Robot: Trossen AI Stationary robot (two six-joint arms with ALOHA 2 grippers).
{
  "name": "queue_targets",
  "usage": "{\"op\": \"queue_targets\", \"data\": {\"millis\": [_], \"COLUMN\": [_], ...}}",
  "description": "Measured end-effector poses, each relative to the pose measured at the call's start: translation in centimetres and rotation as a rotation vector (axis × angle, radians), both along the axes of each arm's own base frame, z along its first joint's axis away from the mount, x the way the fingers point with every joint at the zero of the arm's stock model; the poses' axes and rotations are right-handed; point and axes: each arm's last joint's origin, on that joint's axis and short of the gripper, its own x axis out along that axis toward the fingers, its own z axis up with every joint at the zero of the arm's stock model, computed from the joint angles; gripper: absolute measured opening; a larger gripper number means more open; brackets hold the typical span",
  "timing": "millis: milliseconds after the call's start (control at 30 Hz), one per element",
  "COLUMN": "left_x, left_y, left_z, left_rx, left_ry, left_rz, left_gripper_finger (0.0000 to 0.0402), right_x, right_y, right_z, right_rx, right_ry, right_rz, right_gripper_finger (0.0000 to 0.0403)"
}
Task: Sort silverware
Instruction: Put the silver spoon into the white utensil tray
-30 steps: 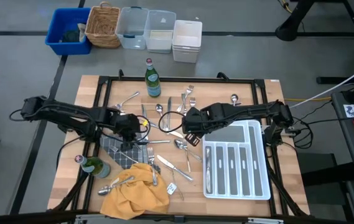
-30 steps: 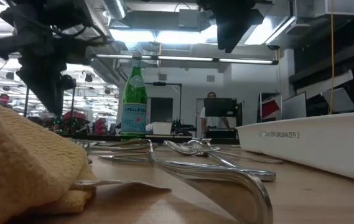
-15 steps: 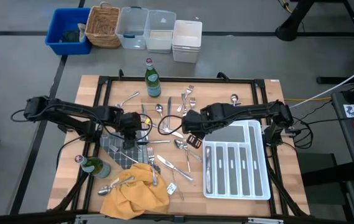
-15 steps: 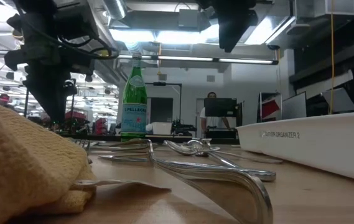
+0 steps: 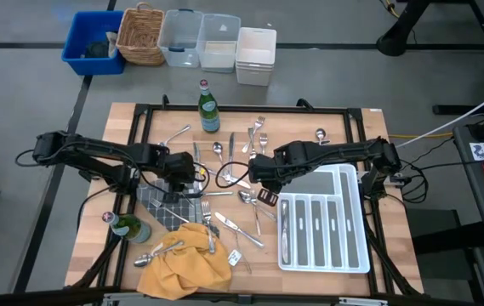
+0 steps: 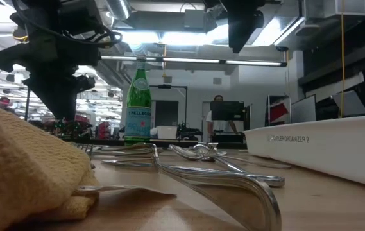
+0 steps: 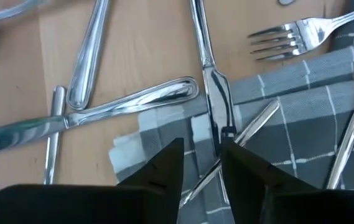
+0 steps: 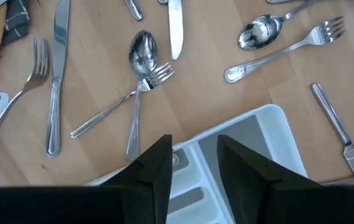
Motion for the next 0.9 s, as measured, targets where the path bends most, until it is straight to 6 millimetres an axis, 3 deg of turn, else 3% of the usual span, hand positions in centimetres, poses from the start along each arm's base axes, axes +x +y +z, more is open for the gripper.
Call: {"op": "queue_targets", "data": {"millis": [433, 700, 900], "left_x": [-0.3, -1.9, -2.1], "left_y": [0.3, 0.2, 0.1], "left_z": [-0.1, -0.6, -1.8], "left_rx": [0.158, 0.170, 0.190], "left_ry": [0.046, 0.221, 0.200], "left_rz": [-0.154, -0.336, -0.398], "left_gripper_finger": [0.0095, 0.0095, 0.0095], "right_x": [0.0, 0.0, 0.0], "right_y": [0.0, 0.0, 0.0], "right_z": [0.0, 0.0, 0.0], "right_rx": [-0.007, -0.007, -0.007], "right_ry": [0.005, 0.004, 0.004], "right_rz": [0.033, 0.032, 0.032], "right_gripper_finger": [0.0128, 0.0128, 0.0128]}}
